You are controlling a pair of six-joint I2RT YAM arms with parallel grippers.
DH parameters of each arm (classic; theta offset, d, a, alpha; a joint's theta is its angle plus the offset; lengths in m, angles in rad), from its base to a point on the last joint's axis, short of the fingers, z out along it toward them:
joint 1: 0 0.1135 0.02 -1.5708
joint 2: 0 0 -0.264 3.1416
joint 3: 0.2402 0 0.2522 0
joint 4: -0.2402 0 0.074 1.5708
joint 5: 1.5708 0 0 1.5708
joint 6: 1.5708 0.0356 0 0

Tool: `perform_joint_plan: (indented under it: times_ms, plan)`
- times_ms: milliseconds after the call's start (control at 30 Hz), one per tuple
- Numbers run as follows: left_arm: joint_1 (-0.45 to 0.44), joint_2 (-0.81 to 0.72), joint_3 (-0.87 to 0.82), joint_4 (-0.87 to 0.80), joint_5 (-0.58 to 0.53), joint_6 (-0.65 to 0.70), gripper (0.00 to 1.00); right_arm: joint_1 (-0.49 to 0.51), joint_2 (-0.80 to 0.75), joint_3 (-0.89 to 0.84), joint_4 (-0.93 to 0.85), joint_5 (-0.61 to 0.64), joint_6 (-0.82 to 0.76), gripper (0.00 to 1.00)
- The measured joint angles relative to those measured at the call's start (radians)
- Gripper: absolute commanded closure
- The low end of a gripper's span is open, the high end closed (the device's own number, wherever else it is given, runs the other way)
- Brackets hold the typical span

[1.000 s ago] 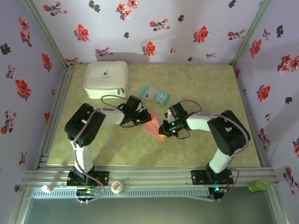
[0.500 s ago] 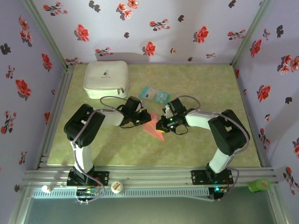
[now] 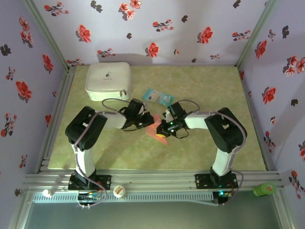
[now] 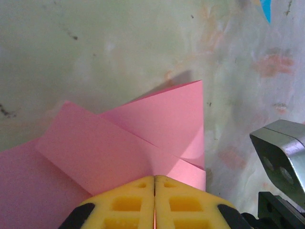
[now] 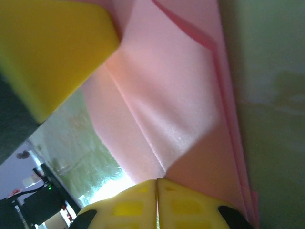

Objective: Fold a paper plane with a square sheet of paper (pick it up from the middle)
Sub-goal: Fourth fold the wing at the center of the table.

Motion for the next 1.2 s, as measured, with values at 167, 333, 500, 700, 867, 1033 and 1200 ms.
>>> perform_joint_plan:
  times_ms: [167, 333, 500, 700, 867, 1033, 1200]
  plan:
    - [-0.003, 0.0, -0.003, 0.006, -0.001, -0.006, 0.92, 0.0, -0.043, -0.079, 0.085, -0.017, 0.011, 0.89]
    - [-0.003, 0.0, -0.003, 0.007, -0.001, -0.01, 0.92, 0.0, -0.115, -0.152, 0.06, -0.013, 0.019, 0.88]
    - [-0.003, 0.0, -0.003, 0.006, -0.001, -0.01, 0.92, 0.0, -0.18, -0.201, 0.002, 0.003, 0.01, 0.88]
    - [-0.003, 0.0, -0.004, 0.006, -0.001, -0.014, 0.92, 0.0, -0.248, -0.241, -0.082, 0.018, -0.026, 0.88]
    - [-0.003, 0.0, -0.004, 0.007, -0.002, -0.025, 0.92, 0.0, -0.287, -0.243, -0.158, 0.038, -0.047, 0.87]
    - [-0.003, -0.002, -0.014, 0.023, -0.002, -0.029, 0.92, 0.004, -0.398, -0.272, -0.118, 0.085, 0.039, 0.82]
    - [-0.003, -0.004, -0.018, 0.029, -0.002, -0.029, 0.92, 0.008, -0.557, -0.323, -0.066, 0.182, 0.128, 0.77]
